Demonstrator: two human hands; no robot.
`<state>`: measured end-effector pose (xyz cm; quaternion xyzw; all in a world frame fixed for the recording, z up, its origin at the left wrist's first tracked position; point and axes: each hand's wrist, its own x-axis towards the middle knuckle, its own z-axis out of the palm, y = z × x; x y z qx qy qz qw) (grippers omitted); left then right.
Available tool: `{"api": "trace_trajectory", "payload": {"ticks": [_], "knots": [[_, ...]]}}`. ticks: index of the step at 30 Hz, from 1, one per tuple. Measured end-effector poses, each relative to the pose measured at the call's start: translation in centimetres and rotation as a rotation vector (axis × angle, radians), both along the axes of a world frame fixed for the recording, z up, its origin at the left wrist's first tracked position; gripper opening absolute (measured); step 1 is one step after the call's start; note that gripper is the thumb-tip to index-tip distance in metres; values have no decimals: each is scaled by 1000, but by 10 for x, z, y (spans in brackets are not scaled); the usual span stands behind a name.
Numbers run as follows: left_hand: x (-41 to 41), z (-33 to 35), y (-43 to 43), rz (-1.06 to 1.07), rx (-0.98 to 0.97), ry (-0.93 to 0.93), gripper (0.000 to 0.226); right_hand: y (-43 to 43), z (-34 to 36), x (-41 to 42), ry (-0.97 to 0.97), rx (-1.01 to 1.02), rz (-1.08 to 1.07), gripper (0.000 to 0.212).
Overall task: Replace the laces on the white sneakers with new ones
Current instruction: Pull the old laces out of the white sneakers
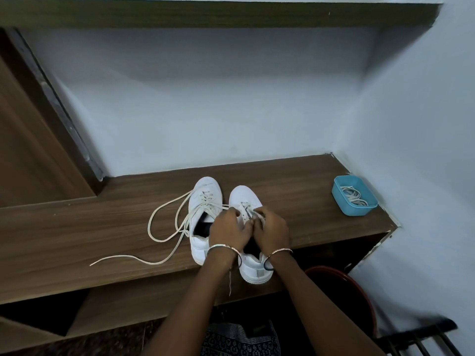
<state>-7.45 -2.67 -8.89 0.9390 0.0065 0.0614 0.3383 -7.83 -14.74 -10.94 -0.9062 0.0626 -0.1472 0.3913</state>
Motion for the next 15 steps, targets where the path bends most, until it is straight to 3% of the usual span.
{"api": "trace_trajectory", "payload": {"ticks": [9, 12, 15], "knots": [[-4, -4, -12, 52, 199, -3, 22, -21, 5, 4, 89, -162, 280, 37], [-3, -4, -12, 54, 246, 14, 20, -23, 11, 20, 12, -77, 228, 36], [-1, -5, -10, 54, 263, 29, 19, -13, 20, 39, -42, -165, 254, 20]]}}
